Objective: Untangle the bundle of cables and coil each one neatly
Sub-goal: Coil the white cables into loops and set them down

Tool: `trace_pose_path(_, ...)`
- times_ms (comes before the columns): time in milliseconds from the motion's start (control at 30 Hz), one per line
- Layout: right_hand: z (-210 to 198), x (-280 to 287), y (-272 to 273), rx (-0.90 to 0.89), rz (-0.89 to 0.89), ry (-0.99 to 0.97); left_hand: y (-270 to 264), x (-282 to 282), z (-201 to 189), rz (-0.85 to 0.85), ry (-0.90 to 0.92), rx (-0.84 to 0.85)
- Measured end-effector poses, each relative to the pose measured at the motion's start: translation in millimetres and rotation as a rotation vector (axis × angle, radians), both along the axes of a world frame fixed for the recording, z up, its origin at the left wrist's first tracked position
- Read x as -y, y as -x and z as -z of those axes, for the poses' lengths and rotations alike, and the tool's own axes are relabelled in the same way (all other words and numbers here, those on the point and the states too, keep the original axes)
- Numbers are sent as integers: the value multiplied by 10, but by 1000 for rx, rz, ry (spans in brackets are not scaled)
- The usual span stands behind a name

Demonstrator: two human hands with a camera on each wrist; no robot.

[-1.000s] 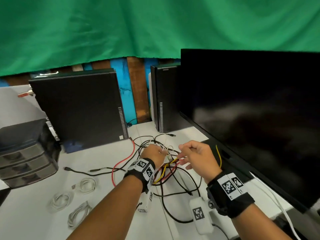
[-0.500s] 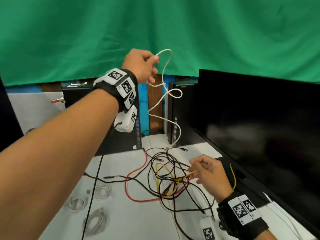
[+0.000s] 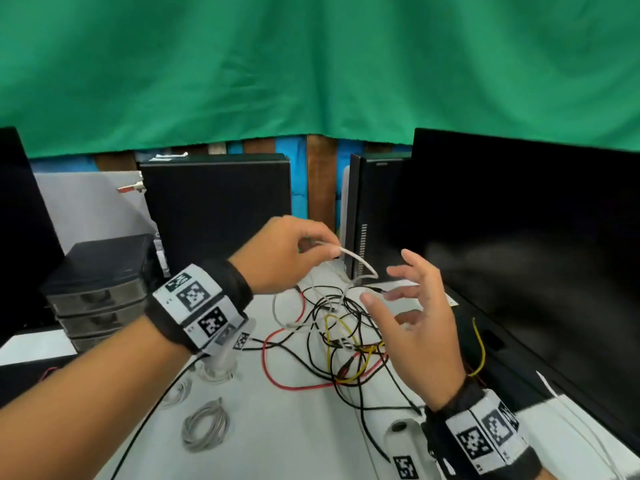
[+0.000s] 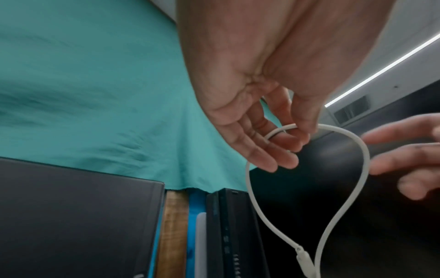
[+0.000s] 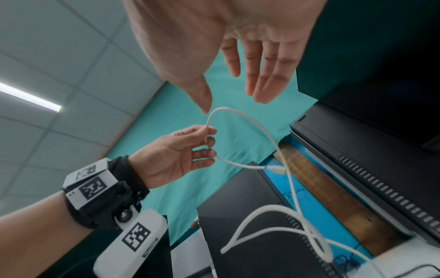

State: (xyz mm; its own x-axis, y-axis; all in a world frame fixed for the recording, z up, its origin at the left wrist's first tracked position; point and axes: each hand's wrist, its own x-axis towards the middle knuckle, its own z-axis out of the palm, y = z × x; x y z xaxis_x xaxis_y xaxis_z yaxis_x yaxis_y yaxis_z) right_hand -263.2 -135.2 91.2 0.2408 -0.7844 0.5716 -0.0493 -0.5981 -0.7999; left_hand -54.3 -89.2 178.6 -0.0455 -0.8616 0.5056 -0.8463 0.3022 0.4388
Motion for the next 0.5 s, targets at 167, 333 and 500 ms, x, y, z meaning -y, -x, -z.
trace_pose_path(167, 87, 16, -84, 36, -255, -233, 238, 88, 297, 107, -10, 114)
trace_pose_path(333, 3, 221, 54, 177, -119, -171, -22, 95, 380, -17, -78, 67)
trace_pose_path(500, 24, 528, 334, 140, 35, -135, -387, 13, 335, -133, -165, -52)
